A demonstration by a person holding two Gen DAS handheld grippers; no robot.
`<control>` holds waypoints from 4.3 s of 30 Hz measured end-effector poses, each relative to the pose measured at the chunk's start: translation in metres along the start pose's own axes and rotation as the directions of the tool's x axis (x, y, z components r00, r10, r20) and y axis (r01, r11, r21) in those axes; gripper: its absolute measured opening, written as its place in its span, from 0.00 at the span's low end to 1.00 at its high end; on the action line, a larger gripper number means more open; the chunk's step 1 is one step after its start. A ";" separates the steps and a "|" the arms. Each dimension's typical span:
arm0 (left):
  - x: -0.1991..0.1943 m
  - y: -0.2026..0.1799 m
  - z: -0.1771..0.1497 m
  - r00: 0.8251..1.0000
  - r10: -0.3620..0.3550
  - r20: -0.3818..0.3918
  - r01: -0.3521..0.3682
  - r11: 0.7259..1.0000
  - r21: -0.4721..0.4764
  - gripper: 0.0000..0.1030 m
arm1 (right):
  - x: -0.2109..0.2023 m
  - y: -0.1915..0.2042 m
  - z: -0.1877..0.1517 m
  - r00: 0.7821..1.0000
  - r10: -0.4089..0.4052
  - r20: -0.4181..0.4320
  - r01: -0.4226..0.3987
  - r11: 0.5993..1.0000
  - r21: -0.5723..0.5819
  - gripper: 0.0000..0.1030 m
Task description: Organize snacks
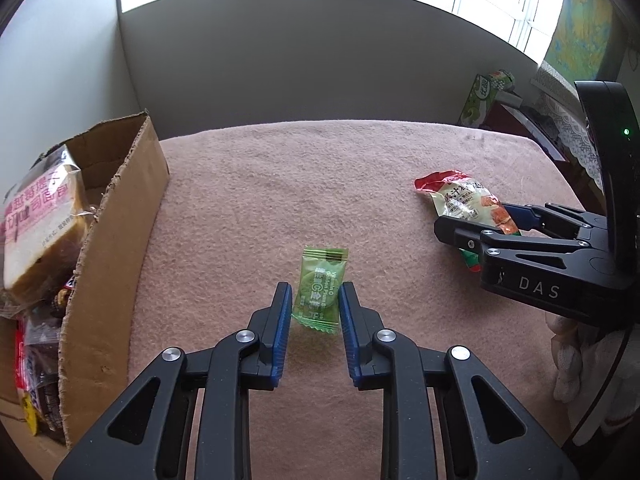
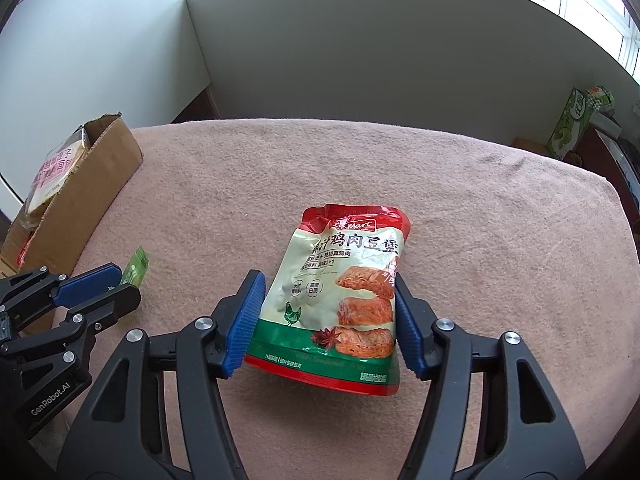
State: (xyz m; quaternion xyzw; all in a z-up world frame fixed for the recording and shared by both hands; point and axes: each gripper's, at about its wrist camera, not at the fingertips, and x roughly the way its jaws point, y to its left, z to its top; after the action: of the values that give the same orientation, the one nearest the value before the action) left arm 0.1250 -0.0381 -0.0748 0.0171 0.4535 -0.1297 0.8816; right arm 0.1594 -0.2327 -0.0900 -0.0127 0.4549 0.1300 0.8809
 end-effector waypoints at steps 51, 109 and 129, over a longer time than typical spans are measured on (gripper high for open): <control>-0.123 0.143 -0.048 0.958 0.183 0.219 -0.124 0.957 -0.261 0.22 | -0.051 0.191 0.035 0.926 0.373 0.068 -0.356 0.917 -0.179 0.62; -0.127 0.172 -0.074 0.952 0.240 0.188 -0.172 0.932 -0.319 0.67 | -0.043 0.213 0.022 0.939 0.334 0.075 -0.309 0.921 -0.237 0.79; -0.137 0.124 -0.076 0.918 0.313 0.244 -0.247 0.931 -0.267 0.73 | -0.078 0.180 0.006 0.934 0.276 0.229 -0.227 0.949 -0.217 0.96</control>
State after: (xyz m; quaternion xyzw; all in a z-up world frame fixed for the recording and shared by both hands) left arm 0.0187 0.1218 -0.0204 -0.0390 0.3280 0.0512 0.9425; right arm 0.0779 -0.0748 -0.0067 -0.0200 0.3209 0.2849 0.9030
